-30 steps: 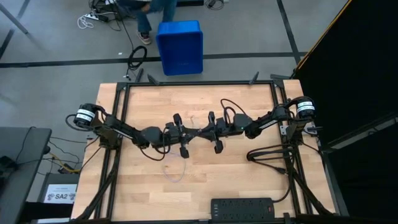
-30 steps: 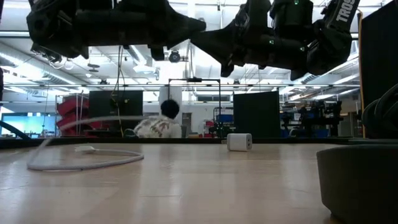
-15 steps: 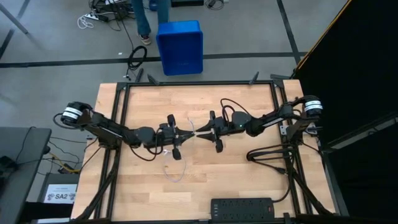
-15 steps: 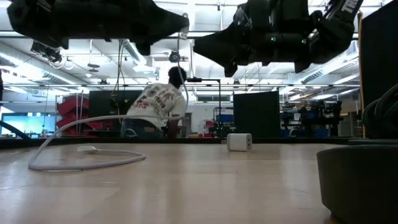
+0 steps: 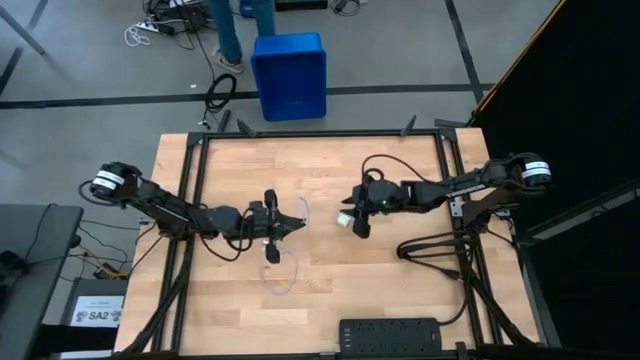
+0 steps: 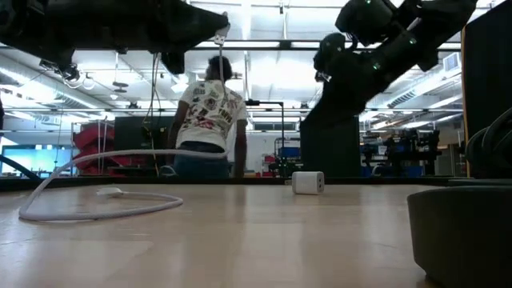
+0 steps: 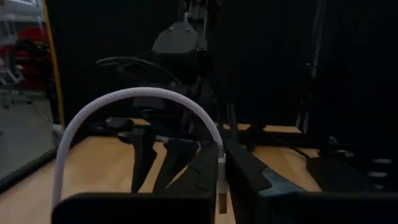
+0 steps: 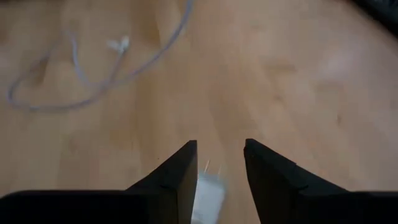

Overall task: Insert USB
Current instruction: Insert the white USB cable into the white charger adapter

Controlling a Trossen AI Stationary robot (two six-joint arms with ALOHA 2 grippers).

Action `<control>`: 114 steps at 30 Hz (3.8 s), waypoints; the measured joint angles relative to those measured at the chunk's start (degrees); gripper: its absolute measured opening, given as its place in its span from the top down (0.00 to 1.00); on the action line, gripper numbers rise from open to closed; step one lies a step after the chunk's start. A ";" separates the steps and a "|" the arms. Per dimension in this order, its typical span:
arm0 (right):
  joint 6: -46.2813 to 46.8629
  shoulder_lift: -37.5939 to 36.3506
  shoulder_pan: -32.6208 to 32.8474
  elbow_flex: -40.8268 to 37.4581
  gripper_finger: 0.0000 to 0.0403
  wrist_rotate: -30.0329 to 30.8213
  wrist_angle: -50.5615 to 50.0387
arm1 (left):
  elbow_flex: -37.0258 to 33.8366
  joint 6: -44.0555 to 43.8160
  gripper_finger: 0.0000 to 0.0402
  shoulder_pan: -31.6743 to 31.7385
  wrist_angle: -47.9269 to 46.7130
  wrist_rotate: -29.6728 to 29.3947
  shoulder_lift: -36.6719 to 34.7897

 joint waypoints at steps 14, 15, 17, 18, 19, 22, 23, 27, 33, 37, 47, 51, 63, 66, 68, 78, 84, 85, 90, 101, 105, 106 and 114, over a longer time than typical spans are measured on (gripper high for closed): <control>0.02 1.12 0.16 0.09 0.57 -0.55 -1.75 | 0.06 -1.96 1.00 2.51 2.44 0.99 7.26; -0.12 1.89 0.39 0.61 0.54 -0.68 -2.21 | 0.06 -2.01 1.00 2.75 2.60 1.01 7.34; -0.50 3.26 0.86 1.92 0.51 -0.73 -5.14 | 0.08 -2.83 1.00 3.12 2.55 1.13 7.36; -0.50 4.05 1.12 2.90 0.49 -0.54 -5.56 | 0.10 -3.02 1.00 3.22 2.74 1.27 7.34; -0.48 4.72 1.17 3.77 0.48 -0.52 -6.02 | 0.12 -3.02 1.00 3.22 2.78 1.43 7.31; 0.55 7.51 1.05 6.26 0.45 -1.19 -7.50 | 0.12 -3.04 1.00 3.18 3.55 2.07 7.31; 0.84 8.65 1.01 7.21 0.45 -1.58 -8.25 | 0.12 -3.03 1.00 3.16 3.54 2.09 7.30; 1.07 11.97 1.11 10.87 0.44 -1.99 -12.96 | 0.12 -3.04 1.00 3.18 3.10 2.66 7.31; -0.03 14.46 1.03 13.61 0.45 -1.15 -15.79 | 0.12 -3.11 1.00 3.16 2.15 2.64 7.31; -2.29 13.91 1.07 15.23 0.46 -1.19 -16.72 | 0.12 -3.22 1.00 3.12 1.47 2.68 7.29; -3.58 10.89 0.96 17.92 0.52 10.15 -29.91 | 0.12 -3.46 1.00 3.12 1.55 3.23 7.29; -1.91 11.44 0.63 17.86 0.57 13.93 -35.22 | 0.12 -3.50 1.00 3.05 1.70 3.38 7.29; 0.25 11.48 1.90 15.41 0.65 8.48 -32.66 | 0.12 -3.50 1.00 3.03 2.08 3.45 7.29; 0.24 11.48 2.49 15.41 0.64 8.43 -30.87 | 0.12 -3.50 1.00 3.03 2.10 3.49 7.29; 0.24 11.46 2.80 15.41 0.64 8.45 -30.29 | 0.12 -3.50 1.00 3.01 2.12 3.51 7.29; 0.04 11.48 2.62 15.39 0.65 12.98 -31.26 | 0.12 -3.50 1.00 3.03 2.06 3.51 7.29; 0.02 14.65 1.04 15.36 0.66 13.00 -32.18 | 0.14 -3.52 1.00 3.01 1.91 3.61 7.25; 0.02 15.52 0.93 15.26 0.66 13.07 -32.76 | 0.13 -3.52 1.00 3.02 1.79 3.77 7.25; 0.04 18.66 0.98 15.43 0.66 12.47 -30.20 | 0.14 -3.57 1.00 3.01 1.75 4.19 7.25; 7.32 19.26 4.02 15.74 0.68 9.16 -28.39 | 0.14 -3.54 1.00 3.02 1.28 4.17 7.25; 10.28 19.26 5.47 15.80 0.68 6.22 -28.04 | 0.14 -3.57 1.00 3.01 1.23 4.17 7.25; 10.57 19.26 5.85 15.80 0.69 5.89 -27.88 | 0.14 -3.56 1.00 3.01 1.23 4.17 7.25; 11.45 19.59 8.12 15.54 0.69 -0.68 -21.34 | 0.14 -3.54 1.00 3.01 1.25 4.17 7.25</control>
